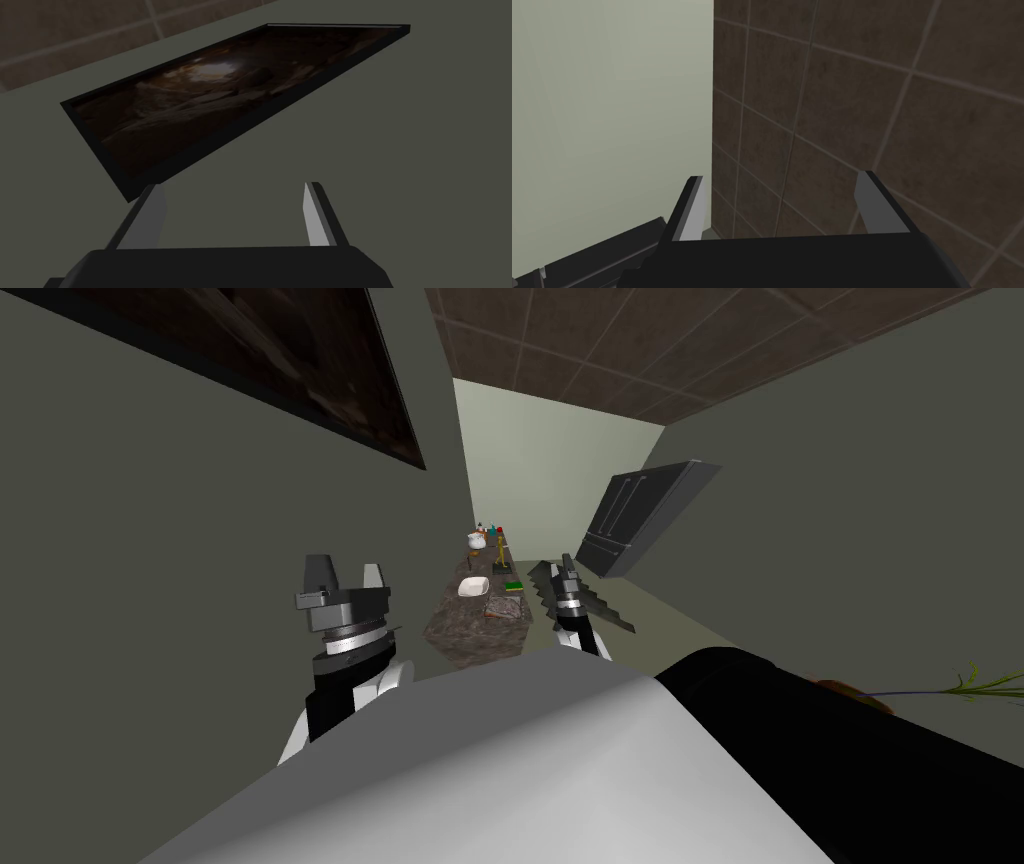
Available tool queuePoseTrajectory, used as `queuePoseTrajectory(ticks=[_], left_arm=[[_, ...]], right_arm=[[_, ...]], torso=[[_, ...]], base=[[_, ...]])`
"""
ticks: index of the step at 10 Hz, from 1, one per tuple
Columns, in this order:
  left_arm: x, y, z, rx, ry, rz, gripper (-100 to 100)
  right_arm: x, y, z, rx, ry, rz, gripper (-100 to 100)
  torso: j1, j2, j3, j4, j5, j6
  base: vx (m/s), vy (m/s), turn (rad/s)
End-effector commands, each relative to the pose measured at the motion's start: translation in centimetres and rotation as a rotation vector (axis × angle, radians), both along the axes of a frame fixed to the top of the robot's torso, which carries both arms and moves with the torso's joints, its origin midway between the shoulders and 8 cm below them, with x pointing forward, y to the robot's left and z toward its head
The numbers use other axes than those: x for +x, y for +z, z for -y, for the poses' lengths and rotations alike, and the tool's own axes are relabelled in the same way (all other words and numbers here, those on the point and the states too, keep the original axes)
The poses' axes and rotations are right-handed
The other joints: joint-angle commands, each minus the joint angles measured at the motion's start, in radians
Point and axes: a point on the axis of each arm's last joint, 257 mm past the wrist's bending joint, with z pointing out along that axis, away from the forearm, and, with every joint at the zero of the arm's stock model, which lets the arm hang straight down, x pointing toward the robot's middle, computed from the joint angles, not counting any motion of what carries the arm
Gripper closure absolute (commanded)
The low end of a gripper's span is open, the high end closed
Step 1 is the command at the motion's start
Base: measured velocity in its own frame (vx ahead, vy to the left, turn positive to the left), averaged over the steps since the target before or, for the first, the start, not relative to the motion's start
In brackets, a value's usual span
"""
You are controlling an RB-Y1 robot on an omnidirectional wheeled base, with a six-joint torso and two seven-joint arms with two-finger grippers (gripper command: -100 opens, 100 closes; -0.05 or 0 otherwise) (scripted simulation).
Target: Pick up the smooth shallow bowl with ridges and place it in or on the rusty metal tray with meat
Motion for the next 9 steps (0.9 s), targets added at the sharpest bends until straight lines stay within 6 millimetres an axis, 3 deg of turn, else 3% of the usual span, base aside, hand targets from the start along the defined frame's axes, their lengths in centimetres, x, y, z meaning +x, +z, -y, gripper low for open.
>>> queuePoseTrajectory(ticks=[1, 9], left_arm=[[1.0, -0.6, 0.5, 0.029, -0.017, -0.035, -100], [7.1, -4.5, 1.5, 0.071, -0.039, -0.24, -100]], right_arm=[[0.0, 0.0, 0.0, 0.0, 0.0, 0.0, 0], [0.0, 0.0, 0.0, 0.0, 0.0, 0.0, 0]], torso=[[0.0, 0.0, 0.0, 0.0, 0.0, 0.0], [0.0, 0.002, 0.001, 0.001, 0.0, 0.0]], base=[[-0.015, -0.004, -0.025], [-0.045, -0.005, -0.037]])
